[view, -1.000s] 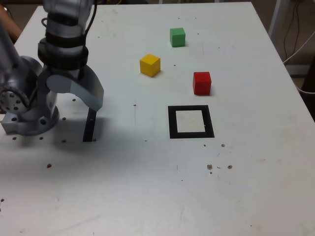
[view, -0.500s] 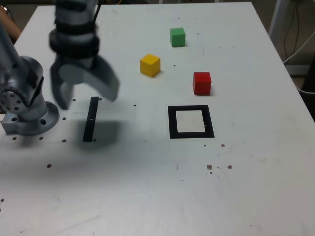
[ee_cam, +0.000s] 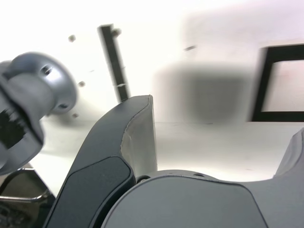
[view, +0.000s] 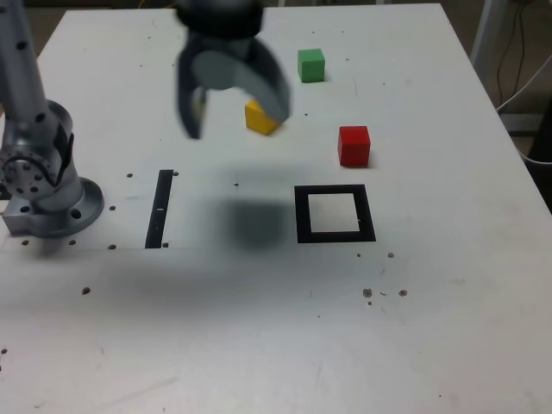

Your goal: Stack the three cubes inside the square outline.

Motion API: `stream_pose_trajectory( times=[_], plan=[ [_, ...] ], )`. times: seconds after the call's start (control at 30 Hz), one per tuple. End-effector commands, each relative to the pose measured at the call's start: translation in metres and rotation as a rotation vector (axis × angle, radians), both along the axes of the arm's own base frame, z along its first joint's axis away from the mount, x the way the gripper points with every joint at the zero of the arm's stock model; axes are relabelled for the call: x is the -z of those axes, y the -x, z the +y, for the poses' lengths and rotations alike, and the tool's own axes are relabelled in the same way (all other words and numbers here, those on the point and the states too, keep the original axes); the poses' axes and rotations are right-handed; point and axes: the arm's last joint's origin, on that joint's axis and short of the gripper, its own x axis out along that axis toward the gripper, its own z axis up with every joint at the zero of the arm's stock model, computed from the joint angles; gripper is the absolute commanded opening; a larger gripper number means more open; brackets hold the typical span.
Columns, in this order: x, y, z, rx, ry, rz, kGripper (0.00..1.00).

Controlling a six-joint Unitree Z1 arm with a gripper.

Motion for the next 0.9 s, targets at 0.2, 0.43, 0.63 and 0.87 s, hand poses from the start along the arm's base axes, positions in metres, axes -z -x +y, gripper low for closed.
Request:
stream_pose_trajectory(
  times=[0.2,0.43,0.63,0.87],
  plan=[
    [0.013,-0.07,0.04,0.07,-0.042,0.01,1.0],
    [0.018,-0.088,0.057,0.075,-0.127,0.032,1.0],
    [0.049,-0.106,0.064,0.062,-0.115,0.074,1.0],
    [0.067,-0.122,0.068,0.066,-0.11,0.088,0.99]
  ],
)
